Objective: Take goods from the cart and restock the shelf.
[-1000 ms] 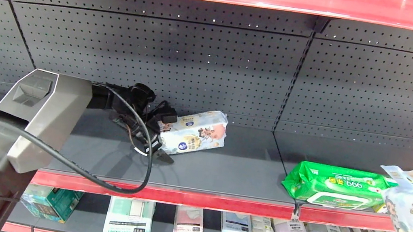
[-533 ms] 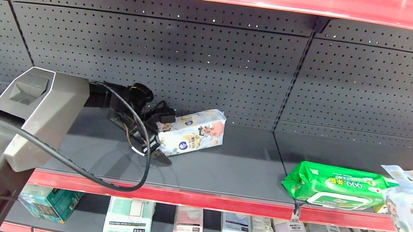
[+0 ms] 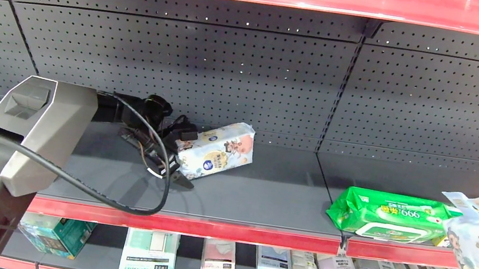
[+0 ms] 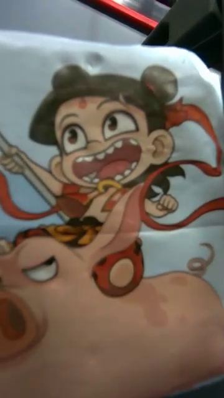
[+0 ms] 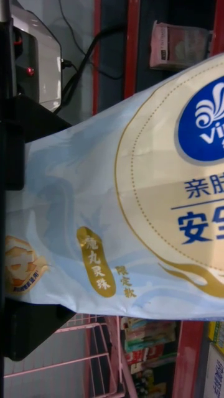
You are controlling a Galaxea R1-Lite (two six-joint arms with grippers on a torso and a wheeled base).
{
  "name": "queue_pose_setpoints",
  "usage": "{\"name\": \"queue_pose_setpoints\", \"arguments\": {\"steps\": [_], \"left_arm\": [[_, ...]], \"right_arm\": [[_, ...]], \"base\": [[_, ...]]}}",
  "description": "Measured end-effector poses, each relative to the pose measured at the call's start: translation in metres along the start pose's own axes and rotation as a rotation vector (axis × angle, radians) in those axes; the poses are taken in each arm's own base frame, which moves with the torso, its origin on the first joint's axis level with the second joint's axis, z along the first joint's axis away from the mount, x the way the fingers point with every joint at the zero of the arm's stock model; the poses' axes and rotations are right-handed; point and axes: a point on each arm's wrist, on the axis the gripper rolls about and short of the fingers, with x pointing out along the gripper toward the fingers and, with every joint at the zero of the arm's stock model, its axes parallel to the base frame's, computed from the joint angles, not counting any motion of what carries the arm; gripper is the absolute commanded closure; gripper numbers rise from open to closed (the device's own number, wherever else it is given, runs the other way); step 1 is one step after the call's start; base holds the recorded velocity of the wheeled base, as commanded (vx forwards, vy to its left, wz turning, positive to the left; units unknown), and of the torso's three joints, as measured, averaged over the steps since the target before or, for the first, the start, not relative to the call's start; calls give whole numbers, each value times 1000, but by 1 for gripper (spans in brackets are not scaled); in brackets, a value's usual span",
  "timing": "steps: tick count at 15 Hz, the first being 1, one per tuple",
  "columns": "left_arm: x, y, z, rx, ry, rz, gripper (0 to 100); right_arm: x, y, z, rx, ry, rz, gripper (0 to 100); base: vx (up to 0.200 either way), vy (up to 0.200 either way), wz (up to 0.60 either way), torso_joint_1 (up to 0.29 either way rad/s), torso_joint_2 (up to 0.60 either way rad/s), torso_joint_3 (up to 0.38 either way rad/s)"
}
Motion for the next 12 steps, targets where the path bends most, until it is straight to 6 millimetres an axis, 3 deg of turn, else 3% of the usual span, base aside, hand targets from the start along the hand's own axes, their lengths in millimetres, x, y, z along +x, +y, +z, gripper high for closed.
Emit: {"name": "queue_pose_setpoints", "arguments": {"steps": [12], "left_arm": [[-26,-18,-4,-94,136,-65,0]], "right_arm": [[-1,0,1,0,-6,-2,100]], "base": [[0,0,0,0,0,0]]}}
